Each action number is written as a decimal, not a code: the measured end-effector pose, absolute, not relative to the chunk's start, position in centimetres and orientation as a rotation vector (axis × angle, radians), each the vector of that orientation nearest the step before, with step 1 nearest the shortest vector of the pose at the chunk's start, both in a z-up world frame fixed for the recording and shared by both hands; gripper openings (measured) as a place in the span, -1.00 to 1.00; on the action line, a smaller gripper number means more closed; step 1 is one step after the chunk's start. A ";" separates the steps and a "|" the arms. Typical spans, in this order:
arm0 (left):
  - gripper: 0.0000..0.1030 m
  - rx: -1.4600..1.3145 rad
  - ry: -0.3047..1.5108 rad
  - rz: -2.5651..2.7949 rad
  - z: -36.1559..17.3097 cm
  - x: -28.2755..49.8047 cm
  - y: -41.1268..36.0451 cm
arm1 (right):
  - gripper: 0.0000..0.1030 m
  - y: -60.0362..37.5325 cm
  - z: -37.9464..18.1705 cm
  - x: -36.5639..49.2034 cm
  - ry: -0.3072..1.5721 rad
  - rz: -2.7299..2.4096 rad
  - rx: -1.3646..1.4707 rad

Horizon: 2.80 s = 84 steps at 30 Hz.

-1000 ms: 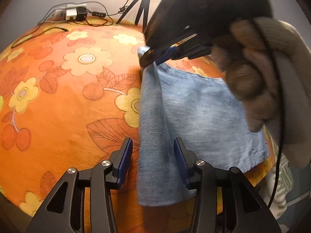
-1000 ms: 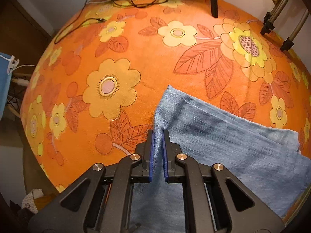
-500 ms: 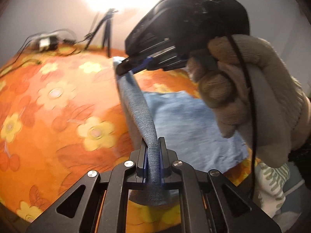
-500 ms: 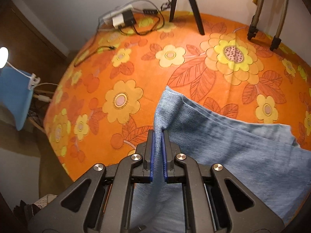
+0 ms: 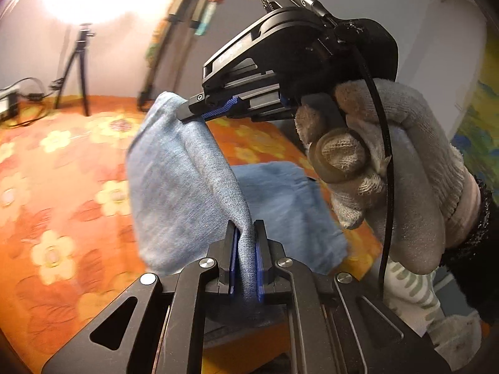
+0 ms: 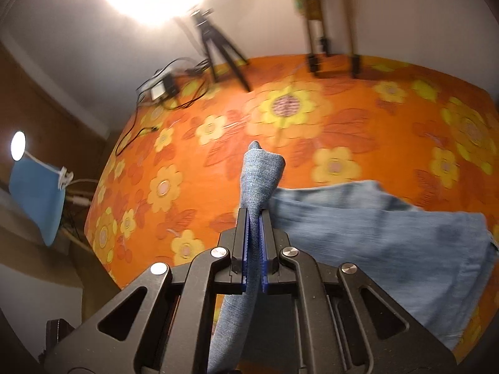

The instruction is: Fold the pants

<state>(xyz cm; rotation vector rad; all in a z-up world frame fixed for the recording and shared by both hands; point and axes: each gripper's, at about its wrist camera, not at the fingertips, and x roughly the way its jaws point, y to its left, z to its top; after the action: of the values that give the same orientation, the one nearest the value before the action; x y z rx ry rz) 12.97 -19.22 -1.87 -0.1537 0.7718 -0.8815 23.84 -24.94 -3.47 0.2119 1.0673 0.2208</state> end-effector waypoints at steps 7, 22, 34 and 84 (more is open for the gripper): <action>-0.85 -0.124 0.778 -0.995 -2.0 12.0 -25.1 | -0.89 -32.7 -2.6 21.5 1.031 0.120 0.263; -0.85 0.014 0.804 -1.198 -3.0 11.1 -36.7 | -0.89 -46.7 -2.5 15.5 0.990 -0.094 0.350; -0.85 0.016 0.861 -1.246 -5.0 14.9 -39.5 | -0.89 -51.8 -4.2 14.2 1.003 -0.165 0.376; 0.06 -0.012 1.033 -0.916 -6.8 26.6 -24.5 | 0.75 -53.0 -9.1 10.5 0.919 -0.075 0.265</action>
<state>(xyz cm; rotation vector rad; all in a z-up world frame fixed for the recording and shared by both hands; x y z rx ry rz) 26.62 -24.52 -6.83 -0.0124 1.0328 -0.9160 10.49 -53.02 -9.08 0.2648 0.9187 -0.0750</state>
